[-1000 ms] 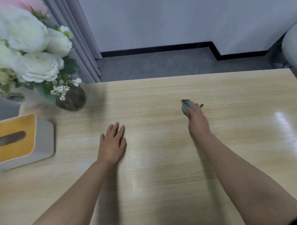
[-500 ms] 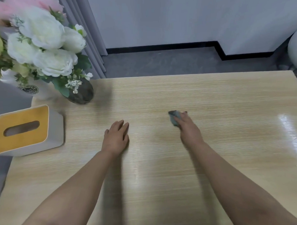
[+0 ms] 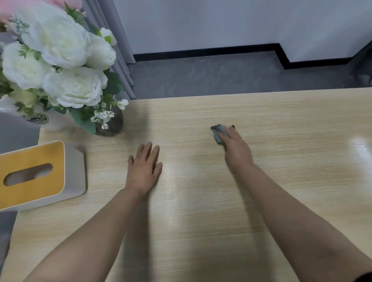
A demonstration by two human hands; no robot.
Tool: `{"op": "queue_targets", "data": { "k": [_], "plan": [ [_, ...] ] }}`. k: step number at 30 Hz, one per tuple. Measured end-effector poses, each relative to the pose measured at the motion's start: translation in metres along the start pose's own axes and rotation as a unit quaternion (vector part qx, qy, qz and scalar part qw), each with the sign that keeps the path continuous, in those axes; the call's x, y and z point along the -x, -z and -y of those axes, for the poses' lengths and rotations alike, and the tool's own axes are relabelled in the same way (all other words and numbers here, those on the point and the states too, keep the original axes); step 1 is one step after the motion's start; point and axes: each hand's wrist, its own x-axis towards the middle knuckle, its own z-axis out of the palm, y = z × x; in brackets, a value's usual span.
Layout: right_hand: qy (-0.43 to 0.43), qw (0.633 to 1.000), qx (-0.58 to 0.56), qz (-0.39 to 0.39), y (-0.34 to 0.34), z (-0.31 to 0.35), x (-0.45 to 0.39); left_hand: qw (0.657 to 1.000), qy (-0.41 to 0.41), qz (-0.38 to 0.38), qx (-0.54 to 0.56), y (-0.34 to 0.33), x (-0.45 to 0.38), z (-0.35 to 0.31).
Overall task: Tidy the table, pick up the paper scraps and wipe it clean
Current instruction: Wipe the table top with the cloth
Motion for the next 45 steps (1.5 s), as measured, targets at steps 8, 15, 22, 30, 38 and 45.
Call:
{"op": "queue_targets", "data": {
  "k": [8, 15, 22, 30, 38, 45],
  "plan": [
    [0.050, 0.994, -0.088, 0.048, -0.049, 0.075, -0.012, 1.000, 0.004, -0.001, -0.021, 0.004, -0.018, -0.001],
    [0.021, 0.999, -0.033, 0.024, -0.023, 0.016, -0.056, 1.000, 0.006, 0.008, -0.002, 0.011, -0.042, -0.009],
    [-0.171, 0.960, -0.159, -0.155, -0.043, 0.071, -0.091, 0.999, 0.008, -0.009, -0.037, 0.014, -0.047, -0.005],
    [0.075, 0.992, -0.097, -0.003, -0.047, 0.052, -0.124, 0.999, 0.009, -0.019, -0.027, 0.003, -0.046, -0.002],
    [-0.128, 0.980, -0.099, -0.115, -0.058, 0.059, -0.148, 0.999, 0.010, -0.041, -0.002, -0.001, -0.046, -0.002],
    [0.196, 0.978, -0.029, 0.062, -0.078, 0.102, -0.143, 0.999, 0.009, -0.032, 0.011, 0.000, -0.045, -0.001]
  ]
}}
